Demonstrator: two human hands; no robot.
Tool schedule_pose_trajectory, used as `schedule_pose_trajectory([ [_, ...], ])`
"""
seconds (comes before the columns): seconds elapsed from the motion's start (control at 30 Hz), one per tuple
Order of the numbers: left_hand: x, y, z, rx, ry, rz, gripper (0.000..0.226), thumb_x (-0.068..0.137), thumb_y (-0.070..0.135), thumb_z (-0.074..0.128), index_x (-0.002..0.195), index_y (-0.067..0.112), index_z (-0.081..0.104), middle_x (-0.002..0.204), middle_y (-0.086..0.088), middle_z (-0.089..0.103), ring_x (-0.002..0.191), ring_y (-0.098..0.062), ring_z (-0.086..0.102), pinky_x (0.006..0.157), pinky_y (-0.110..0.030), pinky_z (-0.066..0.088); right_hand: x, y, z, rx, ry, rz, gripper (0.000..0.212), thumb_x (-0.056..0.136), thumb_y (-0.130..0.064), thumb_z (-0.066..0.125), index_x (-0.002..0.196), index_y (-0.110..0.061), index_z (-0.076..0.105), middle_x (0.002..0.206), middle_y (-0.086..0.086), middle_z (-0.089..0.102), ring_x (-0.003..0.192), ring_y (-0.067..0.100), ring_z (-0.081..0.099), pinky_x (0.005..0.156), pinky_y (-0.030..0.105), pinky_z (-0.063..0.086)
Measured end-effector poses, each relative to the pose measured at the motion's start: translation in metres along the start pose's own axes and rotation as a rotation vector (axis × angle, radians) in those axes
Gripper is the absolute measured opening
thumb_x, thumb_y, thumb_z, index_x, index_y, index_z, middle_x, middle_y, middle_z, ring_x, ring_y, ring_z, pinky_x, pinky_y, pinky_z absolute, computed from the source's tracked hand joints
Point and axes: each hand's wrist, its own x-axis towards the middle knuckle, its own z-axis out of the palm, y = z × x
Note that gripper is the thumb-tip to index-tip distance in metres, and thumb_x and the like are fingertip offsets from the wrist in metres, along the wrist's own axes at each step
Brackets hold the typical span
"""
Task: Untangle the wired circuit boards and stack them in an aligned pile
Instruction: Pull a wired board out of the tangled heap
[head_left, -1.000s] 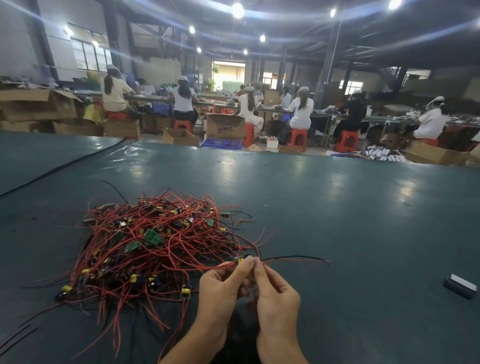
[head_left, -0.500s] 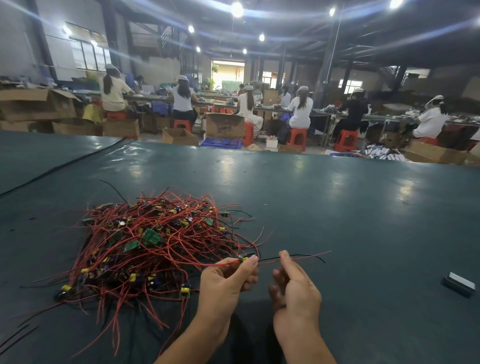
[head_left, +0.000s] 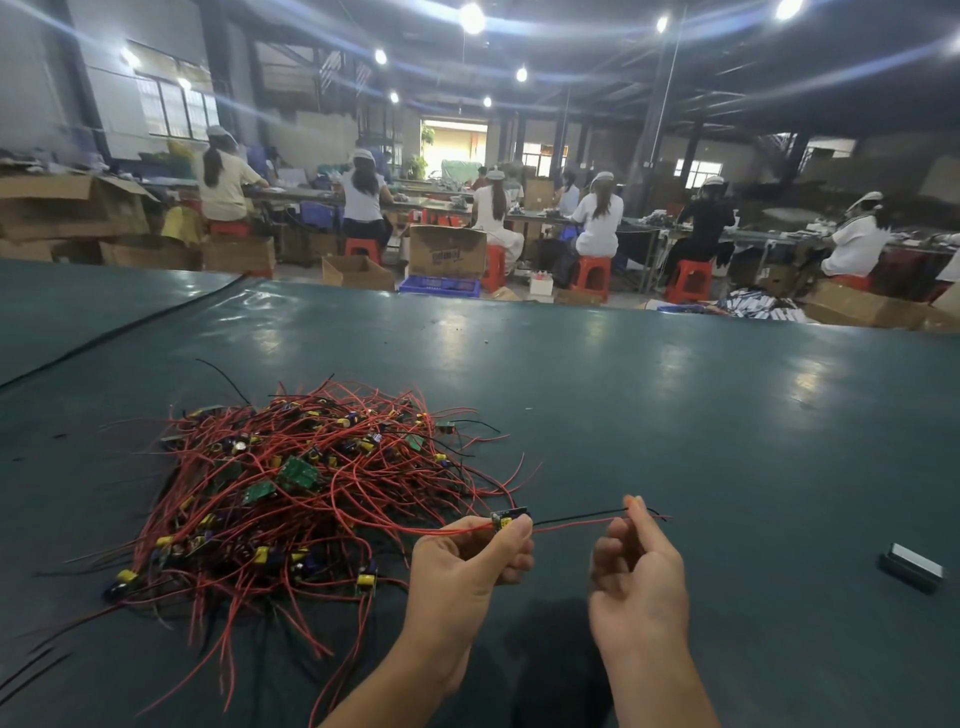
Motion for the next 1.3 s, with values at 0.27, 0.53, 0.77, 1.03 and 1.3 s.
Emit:
schedule_pose_trajectory([
  [0.27,0.001,0.0,-0.007,-0.083,0.037,-0.054,0.028,0.064,0.025,0.079,0.075,0.0,0.072,0.066,-0.013,0.065,0.057,-0.014,0.061,0.054,-0.018,0.051,0.003,-0.005,-0.004,-0.003,-0.062,-0.043,0.013,0.093,-0.012,0.064,0.08,-0.01,0.062,0.062,-0.004,0.058,0.042,0.004,0.051,0.036,0.015,0.038],
  [0.53,0.002,0.0,-0.009,-0.105,0.067,-0.07,0.029,0.06,0.029,0.082,0.072,0.003,0.075,0.069,-0.015,0.068,0.059,-0.015,0.063,0.056,-0.019,0.053,-0.018,0.029,0.005,-0.22,-0.137,0.028,0.012,0.078,-0.017,0.078,0.08,-0.006,0.072,0.061,0.001,0.067,0.043,0.007,0.055,0.037,0.017,0.044],
  [0.77,0.007,-0.001,-0.016,-0.034,0.056,-0.125,0.039,0.06,0.039,0.083,0.08,0.005,0.078,0.084,-0.019,0.074,0.076,-0.025,0.071,0.071,-0.029,0.055,-0.035,0.056,0.012,-0.311,-0.216,0.051,0.013,0.067,-0.022,0.076,0.07,-0.009,0.08,0.077,0.017,0.075,0.064,0.023,0.073,0.053,0.027,0.057],
  [1.03,0.002,0.001,-0.008,-0.018,0.02,-0.095,0.022,0.064,0.032,0.08,0.066,0.01,0.075,0.069,-0.011,0.071,0.063,-0.015,0.066,0.059,-0.02,0.053,-0.026,0.051,0.012,-0.261,-0.151,0.03,0.022,0.082,-0.014,0.075,0.062,-0.008,0.077,0.066,0.012,0.071,0.053,0.017,0.065,0.05,0.026,0.052],
  [1.3,0.003,0.0,-0.009,0.016,0.008,-0.086,0.029,0.064,0.031,0.079,0.074,0.005,0.077,0.083,-0.019,0.074,0.074,-0.021,0.071,0.066,-0.022,0.056,-0.021,0.042,0.01,-0.236,-0.09,0.05,0.017,0.088,-0.006,0.068,0.073,0.0,0.068,0.055,0.006,0.067,0.04,0.009,0.058,0.035,0.016,0.042],
])
